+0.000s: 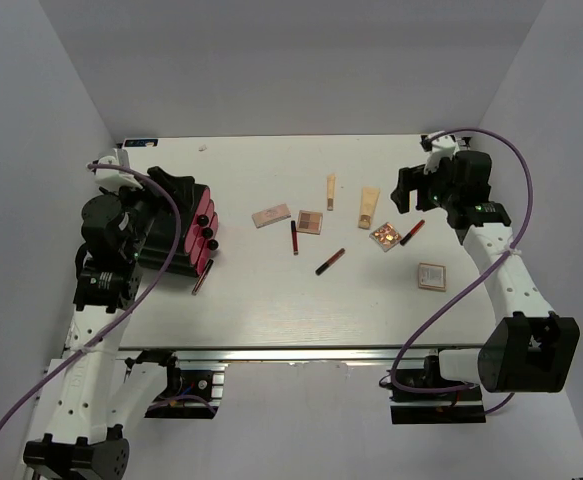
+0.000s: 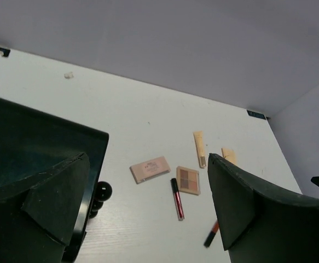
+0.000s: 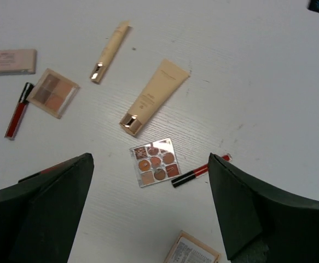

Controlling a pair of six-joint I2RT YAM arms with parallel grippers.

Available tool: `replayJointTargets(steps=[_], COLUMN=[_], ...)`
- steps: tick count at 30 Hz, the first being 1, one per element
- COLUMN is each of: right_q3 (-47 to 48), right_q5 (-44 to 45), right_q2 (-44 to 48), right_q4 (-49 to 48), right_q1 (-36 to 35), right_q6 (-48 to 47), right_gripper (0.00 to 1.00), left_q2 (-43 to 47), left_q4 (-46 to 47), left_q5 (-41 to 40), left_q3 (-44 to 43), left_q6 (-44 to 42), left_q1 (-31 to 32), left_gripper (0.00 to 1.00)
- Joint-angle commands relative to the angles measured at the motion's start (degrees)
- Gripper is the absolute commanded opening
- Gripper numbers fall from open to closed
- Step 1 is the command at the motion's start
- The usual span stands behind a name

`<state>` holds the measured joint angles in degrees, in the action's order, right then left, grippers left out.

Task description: Organize the makeup

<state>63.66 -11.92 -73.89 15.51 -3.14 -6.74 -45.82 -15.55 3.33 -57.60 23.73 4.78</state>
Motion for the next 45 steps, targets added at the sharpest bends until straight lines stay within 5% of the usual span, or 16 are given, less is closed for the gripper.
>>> replayJointTargets(steps=[1,3,6,8,10,11,12,13,14,16,17,22,31,45], right_q3=[0.34,-1.25,-2.75,-4.76,-6.00,-5.04,-3.73,-1.89,2.48,8.29,14.24,25.10,41.35,48.84], right_q5=[-17.26,-26.09,-39.47,-44.67,-40.24,-37.33,-30.25,-26.70,-23.96,-21.13,-20.43,-19.64,-19.81,-16.81], right_q2=[0.85,0.85,0.06,-0.73,-2.82,-4.23,-5.90,-10.09,-12.57,-20.45,-23.12,-34.03,-49.58,-58.47], right_q4=[-1.97,-1.89,0.58,-5.78,-12.05,-13.99,-17.75,-19.01,-20.50,-20.61,-19.74,-21.20,-24.82,-26.23], right_q1=[-0.29,-1.77,-6.77,-9.68,-16.61,-19.51,-24.85,-26.73,-29.44,-30.96,-31.84,-38.16,-43.71,-45.12], right_q6=[-10.86,-17.04,-30.58,-30.90,-26.86,-22.66,-19.13,-14.75,-3.48,6.78,11.44,23.51,33.28,33.03], right_gripper=[0.89,0.89,0.89,0.90,0.89,0.77,0.64,0.31,0.28,0.38,0.61,0.80,0.72,0.70], left_q2=[-0.93,-1.28,-2.34,-3.13,-3.31,-3.39,-3.31,-3.13,-2.78,-1.91,-1.03,0.29,0.65,2.05], left_q4=[-2.64,-2.90,-4.74,-5.63,-6.33,-6.86,-7.56,-8.00,-8.61,-9.41,-9.76,-13.98,-17.14,-20.66], left_q5=[2.29,2.99,3.52,3.43,3.35,3.09,2.82,2.12,1.86,1.68,1.42,0.09,1.67,2.12], left_q3=[-1.72,-1.64,-2.33,-2.78,-3.13,-3.48,-4.09,-4.44,-4.71,-5.06,-5.06,-5.41,-5.68,-5.68], left_q6=[1.14,1.85,2.81,4.04,4.75,5.71,6.07,6.50,7.47,8.09,8.44,8.35,9.06,9.41], left_q1=[0.15,0.15,0.15,0.15,0.15,0.15,0.15,0.15,0.06,0.06,0.06,0.06,0.06,0.06], left_gripper=[0.97,0.88,0.36,0.15,0.19,0.44,0.59,0.69,0.79,0.82,0.84,0.87,0.87,0.87])
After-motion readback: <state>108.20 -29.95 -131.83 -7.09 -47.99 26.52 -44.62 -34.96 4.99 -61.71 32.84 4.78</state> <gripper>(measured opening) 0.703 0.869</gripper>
